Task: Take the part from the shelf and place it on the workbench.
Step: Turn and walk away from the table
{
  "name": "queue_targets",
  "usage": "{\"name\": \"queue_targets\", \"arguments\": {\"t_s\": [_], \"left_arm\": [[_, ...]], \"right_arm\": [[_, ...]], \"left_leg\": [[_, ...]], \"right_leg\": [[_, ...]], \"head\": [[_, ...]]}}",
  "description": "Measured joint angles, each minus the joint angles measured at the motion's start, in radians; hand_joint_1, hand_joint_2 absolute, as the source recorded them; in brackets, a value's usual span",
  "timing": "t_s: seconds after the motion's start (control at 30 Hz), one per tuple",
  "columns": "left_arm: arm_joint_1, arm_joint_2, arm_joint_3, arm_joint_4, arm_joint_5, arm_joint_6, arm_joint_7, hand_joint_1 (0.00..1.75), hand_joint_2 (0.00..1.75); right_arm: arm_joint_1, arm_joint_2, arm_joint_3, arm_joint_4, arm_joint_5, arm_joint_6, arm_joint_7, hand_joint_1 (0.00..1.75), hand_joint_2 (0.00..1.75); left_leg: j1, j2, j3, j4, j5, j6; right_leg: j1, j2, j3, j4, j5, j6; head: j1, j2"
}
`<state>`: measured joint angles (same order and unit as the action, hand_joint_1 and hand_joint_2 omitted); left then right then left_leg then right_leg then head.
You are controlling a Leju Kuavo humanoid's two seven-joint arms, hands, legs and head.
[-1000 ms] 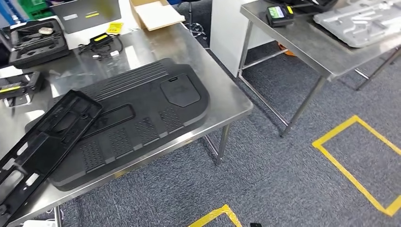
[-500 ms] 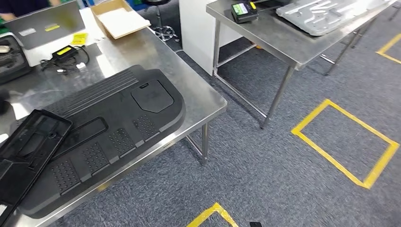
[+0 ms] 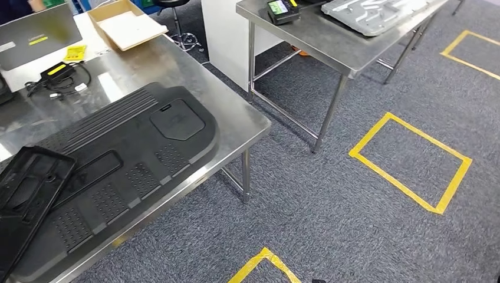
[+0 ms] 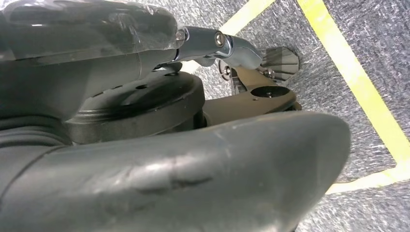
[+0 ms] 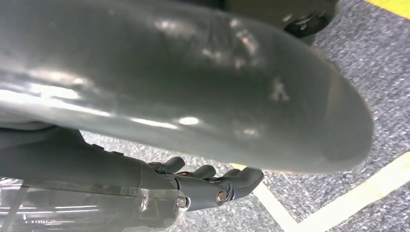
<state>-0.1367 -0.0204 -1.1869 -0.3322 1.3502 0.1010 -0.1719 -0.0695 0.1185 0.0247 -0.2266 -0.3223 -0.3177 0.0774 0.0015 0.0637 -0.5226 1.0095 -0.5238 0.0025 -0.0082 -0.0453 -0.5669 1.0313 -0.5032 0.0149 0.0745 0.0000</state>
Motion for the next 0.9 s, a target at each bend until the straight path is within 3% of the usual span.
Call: {"name": "queue_targets", "arguments": {"t_s": [0.1,0.13,0.2,0.27,0.3,0.33,0.37,0.43,0.5,0.53,0.6,0.67,0.73,0.8,0.83,0.87,0.9], "left_arm": [[-0.002,0.001,0.0,0.001,-0.002,0.0,0.001,0.0,0.0],[-0.003,0.001,0.0,0.001,-0.002,0.0,0.001,0.0,0.0],[-0.005,0.003,-0.001,0.001,-0.003,0.001,0.005,0.0,0.0],[-0.004,0.004,-0.001,0.001,-0.002,0.002,0.012,0.0,0.0],[-0.003,0.004,-0.001,0.001,-0.002,0.002,0.015,0.0,0.0],[-0.001,0.004,-0.001,0.001,-0.002,0.002,0.017,0.0,0.0],[-0.001,0.004,-0.001,0.001,-0.002,0.002,0.018,0.0,0.0],[-0.002,0.005,-0.001,0.001,-0.002,0.002,0.019,0.0,0.0],[-0.003,0.006,-0.001,0.001,-0.003,0.002,0.019,0.0,0.0],[-0.003,0.007,-0.001,0.001,-0.004,0.001,0.018,0.0,0.0],[-0.006,0.006,-0.001,0.001,-0.009,0.0,0.017,0.0,0.0],[-0.011,0.006,-0.001,0.001,-0.012,-0.001,0.016,0.0,0.0],[-0.012,0.006,-0.003,0.001,-0.015,-0.004,0.019,0.0,0.0],[-0.009,0.006,-0.006,0.003,-0.021,-0.012,0.017,0.0,0.0],[-0.008,0.006,-0.008,0.005,-0.025,-0.016,0.015,0.0,0.0],[-0.009,0.006,-0.009,0.006,-0.028,-0.018,0.012,0.0,0.0],[-0.011,0.006,-0.01,0.007,-0.03,-0.02,0.011,0.0,0.0]], "right_arm": [[0.002,0.004,0.005,0.0,-0.004,0.0,-0.004,0.0,0.0],[0.003,0.005,0.006,0.0,-0.007,0.001,-0.005,0.0,0.0],[0.003,0.007,0.01,0.0,-0.015,0.002,-0.009,0.0,0.0],[0.002,0.008,0.013,0.0,-0.023,0.004,-0.013,0.0,0.0],[0.002,0.008,0.015,0.0,-0.026,0.004,-0.014,0.0,0.0],[0.002,0.008,0.017,0.0,-0.028,0.004,-0.014,0.0,0.0],[0.003,0.008,0.019,0.0,-0.03,0.004,-0.014,0.0,0.0],[0.003,0.009,0.024,0.0,-0.032,0.004,-0.014,0.0,0.0],[0.001,0.01,0.027,0.0,-0.033,0.004,-0.014,0.0,0.0],[0.001,0.01,0.029,0.0,-0.033,0.004,-0.012,0.0,0.0],[0.003,0.011,0.031,0.0,-0.034,0.004,-0.007,0.0,0.0],[0.005,0.011,0.034,0.0,-0.038,0.003,-0.003,0.0,0.0],[0.002,0.011,0.037,0.0,-0.043,0.002,0.0,0.0,0.0],[0.001,0.011,0.041,0.0,-0.05,0.0,0.002,0.0,0.0],[0.003,0.01,0.044,0.0,-0.055,-0.001,0.003,0.0,0.0],[0.005,0.01,0.048,0.0,-0.06,-0.001,0.003,0.0,0.0],[0.006,0.009,0.051,0.0,-0.063,-0.001,0.003,0.0,0.0]], "left_leg": [[-0.001,0.01,0.004,0.001,-0.005,-0.015],[0.0,0.0,0.002,0.013,-0.016,-0.021],[0.003,-0.031,-0.03,0.095,-0.07,-0.03],[0.004,-0.051,-0.09,0.229,-0.133,-0.034],[0.004,-0.054,-0.113,0.277,-0.145,-0.034],[0.004,-0.054,-0.122,0.291,-0.138,-0.032],[0.004,-0.056,-0.112,0.264,-0.111,-0.029],[0.004,-0.076,-0.058,0.132,-0.034,-0.021],[0.004,-0.102,-0.018,0.028,0.006,-0.012],[0.003,-0.109,-0.014,0.013,0.006,-0.009],[0.002,-0.099,-0.014,0.006,0.008,0.0],[0.006,-0.085,-0.01,-0.005,0.014,0.013],[0.006,-0.066,-0.008,-0.01,0.017,0.021],[0.005,-0.045,-0.008,-0.009,0.015,0.024],[0.005,-0.037,-0.008,-0.008,0.014,0.024],[0.006,-0.029,-0.008,-0.007,0.013,0.023],[0.006,-0.023,-0.006,-0.006,0.01,0.021]], "right_leg": [[0.003,0.014,-0.001,-0.009,0.0,-0.019],[0.001,0.02,-0.001,-0.012,0.002,-0.025],[-0.002,0.03,0.0,-0.016,0.006,-0.036],[0.001,0.045,0.0,-0.016,0.006,-0.042],[0.002,0.054,0.001,-0.016,0.006,-0.042],[0.002,0.064,0.002,-0.015,0.006,-0.042],[0.003,0.074,0.003,-0.015,0.006,-0.042],[0.003,0.094,0.007,-0.014,0.005,-0.04],[0.004,0.11,0.005,-0.011,0.004,-0.033],[0.004,0.117,0.002,-0.01,0.004,-0.028],[0.001,0.124,-0.003,-0.01,0.005,-0.016],[0.001,0.103,-0.014,0.019,-0.017,-0.006],[0.0,0.07,-0.061,0.121,-0.075,0.002],[-0.003,0.057,-0.119,0.242,-0.122,0.009],[-0.005,0.055,-0.13,0.265,-0.121,0.012],[-0.007,0.051,-0.121,0.248,-0.102,0.013],[-0.008,0.045,-0.095,0.196,-0.069,0.014]], "head": [[-0.008,0.0],[-0.011,0.0],[-0.019,0.0],[-0.027,0.0],[-0.028,0.0],[-0.029,0.0],[-0.029,0.0],[-0.03,0.0],[-0.032,0.0],[-0.033,0.0],[-0.033,0.0],[-0.028,0.0],[-0.018,0.0],[-0.012,0.0],[-0.012,0.0],[-0.011,0.0],[-0.01,0.0]]}}
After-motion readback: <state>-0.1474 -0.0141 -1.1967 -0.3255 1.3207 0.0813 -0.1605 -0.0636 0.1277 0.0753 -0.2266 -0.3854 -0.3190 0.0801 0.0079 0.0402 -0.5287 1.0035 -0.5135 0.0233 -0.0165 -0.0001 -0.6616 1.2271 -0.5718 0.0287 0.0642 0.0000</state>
